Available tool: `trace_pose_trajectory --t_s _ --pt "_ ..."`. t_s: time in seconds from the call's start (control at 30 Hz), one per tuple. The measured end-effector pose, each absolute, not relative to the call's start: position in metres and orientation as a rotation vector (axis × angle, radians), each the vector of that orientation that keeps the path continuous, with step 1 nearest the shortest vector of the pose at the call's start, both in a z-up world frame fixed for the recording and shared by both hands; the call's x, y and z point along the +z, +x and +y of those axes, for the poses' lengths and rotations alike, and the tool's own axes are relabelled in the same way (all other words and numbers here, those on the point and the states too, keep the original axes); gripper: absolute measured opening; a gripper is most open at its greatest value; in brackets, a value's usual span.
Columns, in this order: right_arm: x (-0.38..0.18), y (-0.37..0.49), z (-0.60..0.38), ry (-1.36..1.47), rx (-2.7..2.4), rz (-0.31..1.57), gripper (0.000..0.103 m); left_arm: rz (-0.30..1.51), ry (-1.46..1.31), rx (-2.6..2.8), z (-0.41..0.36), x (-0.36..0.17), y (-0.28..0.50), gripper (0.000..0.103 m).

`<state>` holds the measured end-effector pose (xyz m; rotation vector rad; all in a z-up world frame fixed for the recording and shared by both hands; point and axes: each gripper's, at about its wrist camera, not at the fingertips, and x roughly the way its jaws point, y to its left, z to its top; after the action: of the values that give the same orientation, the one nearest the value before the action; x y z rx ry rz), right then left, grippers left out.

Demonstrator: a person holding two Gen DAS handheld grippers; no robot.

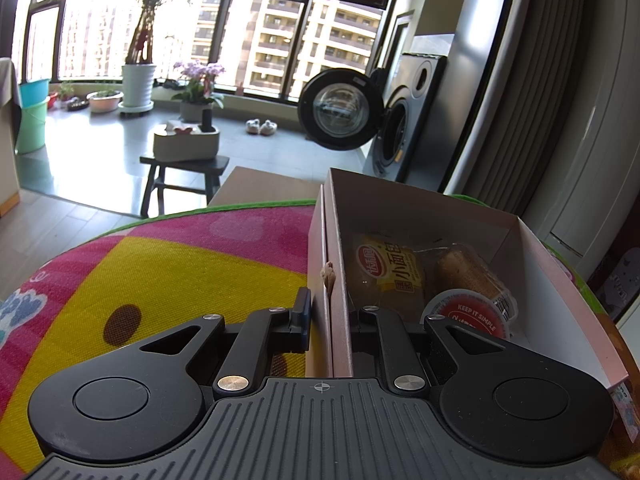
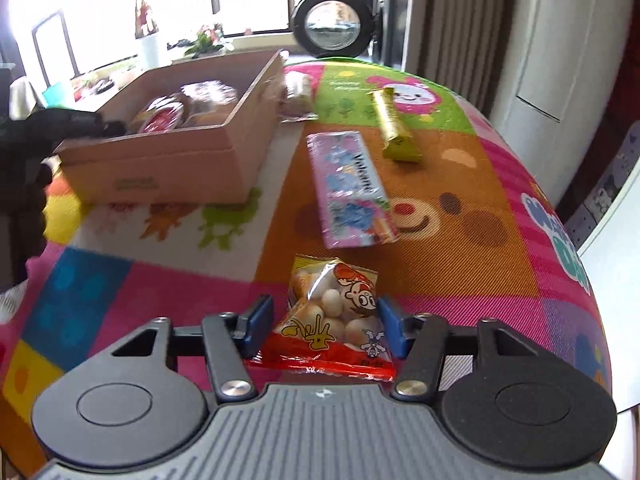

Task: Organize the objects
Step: 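Grasp the red cartoon snack bag with the right gripper, then carry the red snack bag into the pink box and open the right gripper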

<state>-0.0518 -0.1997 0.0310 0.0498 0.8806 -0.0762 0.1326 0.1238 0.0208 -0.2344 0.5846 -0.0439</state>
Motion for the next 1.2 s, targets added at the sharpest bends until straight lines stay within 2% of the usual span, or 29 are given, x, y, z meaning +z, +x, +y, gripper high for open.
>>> trace_pose_trajectory --t_s 0.13,0.33,0.57,0.9,1.13,1.2 --pt "0.051 -0.06 -0.178 0.021 -0.024 0.894 0.042 0.586 -0.241 -0.047 0.126 0.021 0.131 0.016" --pt "0.119 -0.057 -0.145 -0.03 0.071 0.786 0.042 0.588 -0.248 -0.05 0.128 0.02 0.13 0.016" --pt "0.181 -0.006 -0.124 -0.014 0.121 0.664 0.042 0.589 -0.251 -0.051 0.128 0.02 0.13 0.016" --pt "0.127 0.093 -0.115 0.037 0.034 0.75 0.042 0.59 -0.253 -0.053 0.127 0.019 0.13 0.016" --pt "0.102 0.106 -0.13 0.118 0.009 0.79 0.044 0.59 -0.25 -0.051 0.127 0.019 0.131 0.016" --pt "0.101 0.102 -0.135 0.12 0.004 0.784 0.048 0.589 -0.248 -0.051 0.127 0.019 0.131 0.016"
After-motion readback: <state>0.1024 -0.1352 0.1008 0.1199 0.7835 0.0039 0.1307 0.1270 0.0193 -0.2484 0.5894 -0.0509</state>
